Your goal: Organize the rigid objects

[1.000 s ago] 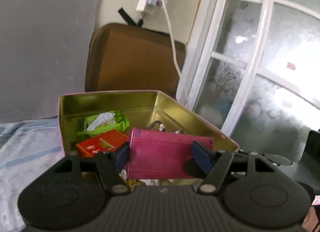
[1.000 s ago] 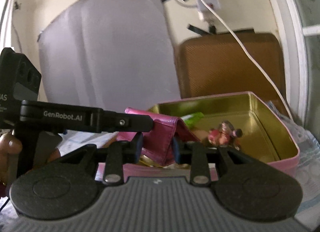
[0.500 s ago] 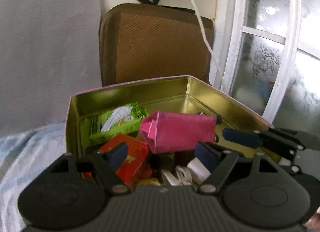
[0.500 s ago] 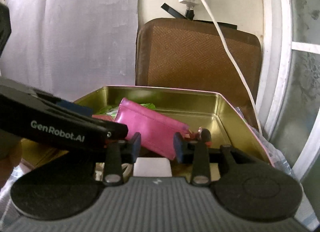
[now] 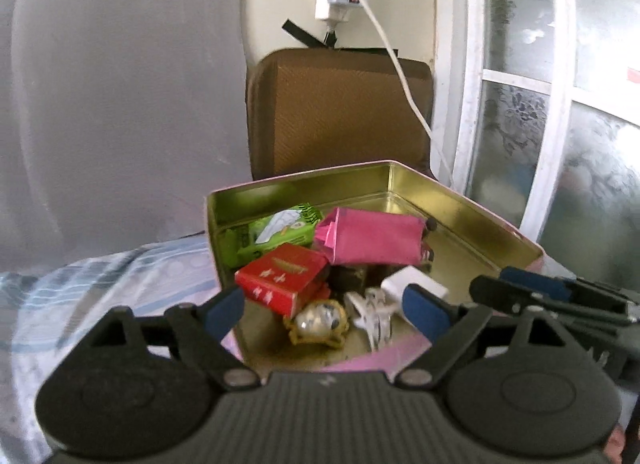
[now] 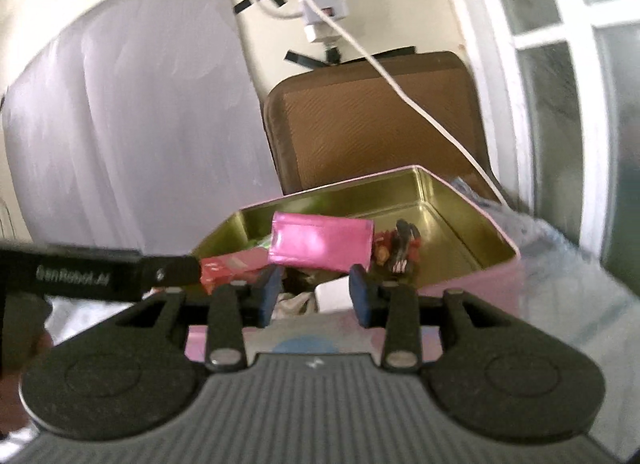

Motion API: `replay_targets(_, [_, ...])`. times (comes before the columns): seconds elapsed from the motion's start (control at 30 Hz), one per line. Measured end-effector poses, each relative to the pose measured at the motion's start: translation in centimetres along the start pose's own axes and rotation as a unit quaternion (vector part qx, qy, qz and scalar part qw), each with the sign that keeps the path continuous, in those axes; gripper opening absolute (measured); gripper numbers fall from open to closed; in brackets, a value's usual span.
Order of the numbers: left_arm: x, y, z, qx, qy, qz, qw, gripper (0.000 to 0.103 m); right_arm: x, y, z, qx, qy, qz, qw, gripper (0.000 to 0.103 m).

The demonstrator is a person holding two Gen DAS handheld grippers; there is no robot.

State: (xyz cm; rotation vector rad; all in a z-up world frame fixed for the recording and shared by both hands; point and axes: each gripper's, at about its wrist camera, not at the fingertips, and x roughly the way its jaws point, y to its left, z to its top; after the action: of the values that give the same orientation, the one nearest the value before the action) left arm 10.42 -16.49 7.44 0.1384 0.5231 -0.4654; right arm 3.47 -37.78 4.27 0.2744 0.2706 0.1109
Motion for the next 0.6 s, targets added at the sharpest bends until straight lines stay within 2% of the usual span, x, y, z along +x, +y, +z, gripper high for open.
replay_targets(0.1, [-2.0,-0.2,-1.0,0.007,-0.003,0.012,0.9999,0.096,-1.6,0.3,-0.7,0.032,-0.003,-0.002,0.999,0.052])
replay_targets(0.17, [-3.2,-0.4,-1.6,0.009,-0.002,0.019,0.9998,0.103,-2.5,0.6,-1.0,0.049,-0.003,-0.002,0.999,0.063])
replay_targets(0.23, [-4.3,-0.3,-2.2,0.006,0.001,0.022,0.9997,0.103,-3.4,1.0,-1.3,0.06,0.0,-0.003,0.998,0.075])
replay_targets(0.4, [-6.9,0.2,-3.7,-0.011,0.01,0.036,0.9993,0.103,-5.4,2.5,-1.6,0.066,-0.005,-0.005,0.998,0.089])
replay_targets(0.6, [-9.5,1.1,-5.0,-0.034,0.005,0.043,0.9985,0.103,-7.2,4.7,-2.1,0.042,-0.01,-0.008,0.999,0.096])
